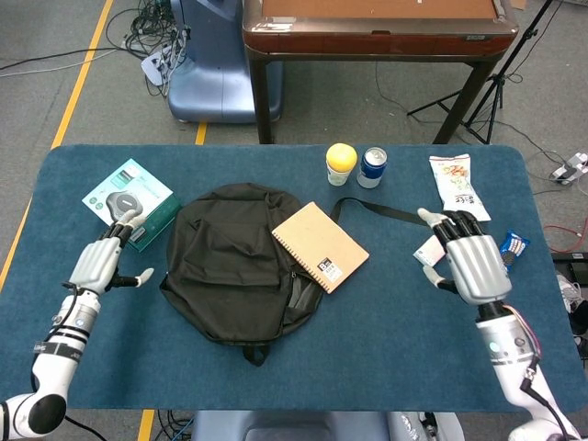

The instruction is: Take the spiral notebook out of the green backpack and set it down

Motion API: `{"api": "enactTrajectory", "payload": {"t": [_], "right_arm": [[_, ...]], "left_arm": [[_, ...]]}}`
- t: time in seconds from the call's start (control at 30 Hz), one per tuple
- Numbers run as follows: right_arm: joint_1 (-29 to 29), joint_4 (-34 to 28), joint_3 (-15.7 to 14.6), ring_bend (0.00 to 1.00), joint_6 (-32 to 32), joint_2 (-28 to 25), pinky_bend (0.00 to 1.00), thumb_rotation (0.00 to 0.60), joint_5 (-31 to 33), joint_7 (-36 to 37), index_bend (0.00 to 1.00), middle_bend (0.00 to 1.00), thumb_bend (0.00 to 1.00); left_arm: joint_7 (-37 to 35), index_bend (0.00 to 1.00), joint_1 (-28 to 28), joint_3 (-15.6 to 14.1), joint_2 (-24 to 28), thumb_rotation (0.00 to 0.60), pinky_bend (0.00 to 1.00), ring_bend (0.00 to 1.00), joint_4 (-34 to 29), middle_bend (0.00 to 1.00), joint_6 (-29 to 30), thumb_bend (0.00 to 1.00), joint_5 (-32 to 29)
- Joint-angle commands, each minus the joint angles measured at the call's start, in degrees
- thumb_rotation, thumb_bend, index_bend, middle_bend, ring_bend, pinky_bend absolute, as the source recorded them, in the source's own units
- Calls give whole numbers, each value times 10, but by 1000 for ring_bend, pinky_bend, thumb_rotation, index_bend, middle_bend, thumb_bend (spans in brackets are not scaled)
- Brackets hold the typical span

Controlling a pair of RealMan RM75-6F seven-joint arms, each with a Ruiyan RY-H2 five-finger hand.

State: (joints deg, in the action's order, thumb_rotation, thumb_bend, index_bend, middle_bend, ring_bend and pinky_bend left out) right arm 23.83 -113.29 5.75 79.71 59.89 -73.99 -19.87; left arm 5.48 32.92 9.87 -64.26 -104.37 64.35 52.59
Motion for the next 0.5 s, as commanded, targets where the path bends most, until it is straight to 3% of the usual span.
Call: {"api": "enactTrajectory", "payload": {"t": [0.03, 0.23, 0.5], "right_arm": [[-46, -3, -39, 171, 25, -26, 183, 600, -40, 32, 221, 262, 222], [-101, 12, -84, 174, 49, -45, 183, 600, -86, 80, 247, 266, 228], [-145, 55, -103, 179, 66, -26, 183, 600, -120, 141, 269, 270, 228]], "left_arm": [[-4, 131, -33, -18, 1, 600, 90, 36, 5, 0, 43, 219, 39], [-12, 159, -95, -44, -2, 600, 89, 43, 9, 0, 131, 218, 106], [6, 173, -173, -86, -14, 600, 88, 42, 2, 0, 225, 219, 182]]}}
